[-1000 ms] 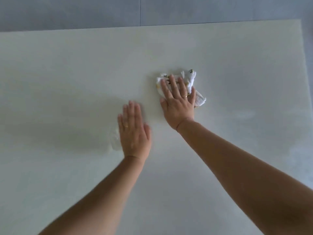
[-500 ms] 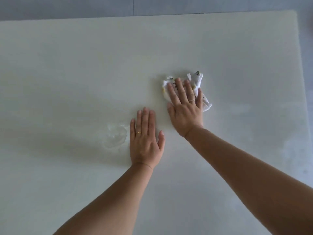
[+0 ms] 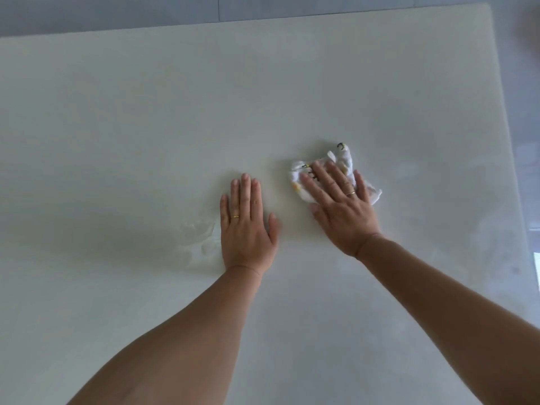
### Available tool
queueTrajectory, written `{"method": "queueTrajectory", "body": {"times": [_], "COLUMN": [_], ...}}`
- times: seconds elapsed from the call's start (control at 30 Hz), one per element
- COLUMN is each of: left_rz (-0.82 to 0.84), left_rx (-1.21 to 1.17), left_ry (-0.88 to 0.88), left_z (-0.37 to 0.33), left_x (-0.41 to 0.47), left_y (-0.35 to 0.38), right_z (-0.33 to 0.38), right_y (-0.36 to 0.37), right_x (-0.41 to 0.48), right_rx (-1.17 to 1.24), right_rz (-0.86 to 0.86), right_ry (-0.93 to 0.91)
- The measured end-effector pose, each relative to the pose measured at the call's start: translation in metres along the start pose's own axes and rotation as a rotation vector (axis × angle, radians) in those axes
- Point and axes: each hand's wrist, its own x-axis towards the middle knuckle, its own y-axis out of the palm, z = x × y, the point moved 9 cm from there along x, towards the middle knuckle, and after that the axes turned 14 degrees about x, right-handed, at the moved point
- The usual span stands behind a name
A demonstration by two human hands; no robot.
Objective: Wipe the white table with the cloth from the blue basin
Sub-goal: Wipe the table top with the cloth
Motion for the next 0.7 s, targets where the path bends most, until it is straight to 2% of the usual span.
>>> {"method": "queueTrajectory", "body": {"times": [0.03, 0.1, 0.2, 0.27, 0.37, 0.43, 0.47, 0.53, 0.63, 0.67, 0.7], "left_rz": [-0.003, -0.005, -0.025, -0.047, -0.046, -0.048, -0.051, -0.051, -0.051, -0.048, -0.044], "left_rx": [0.0, -0.006, -0.024, -0.036, -0.025, -0.018, -0.016, -0.016, -0.011, -0.011, -0.011], "left_ry": [0.004, 0.005, 0.003, 0.007, 0.01, 0.021, 0.021, 0.02, 0.011, 0.008, 0.009], "left_z": [0.0, 0.0, -0.001, -0.002, -0.001, -0.001, -0.001, -0.001, 0.0, 0.0, 0.0], "left_x": [0.0, 0.0, -0.001, -0.001, 0.0, -0.001, -0.002, -0.003, -0.002, -0.002, -0.002], "left_y": [0.001, 0.001, -0.002, -0.004, -0.005, -0.004, -0.004, -0.002, 0.0, 0.001, 0.002], "right_z": [-0.022, -0.063, -0.056, -0.012, 0.046, 0.04, 0.028, -0.007, -0.013, 0.004, 0.025], "right_y": [-0.01, -0.027, -0.02, 0.001, 0.03, 0.026, 0.021, 0.005, 0.006, 0.015, 0.025], "right_x": [-0.004, -0.011, -0.018, -0.022, -0.038, -0.05, -0.054, -0.058, -0.067, -0.071, -0.073], "right_rx": [0.003, 0.064, 0.17, 0.182, 0.079, 0.016, -0.018, 0.007, 0.164, 0.196, 0.206], "right_rz": [-0.021, -0.102, -0.248, -0.236, -0.085, -0.028, -0.019, -0.089, -0.279, -0.294, -0.276], "right_ry": [0.056, 0.283, 0.541, 0.509, 0.18, -0.008, -0.038, 0.105, 0.511, 0.559, 0.522]}}
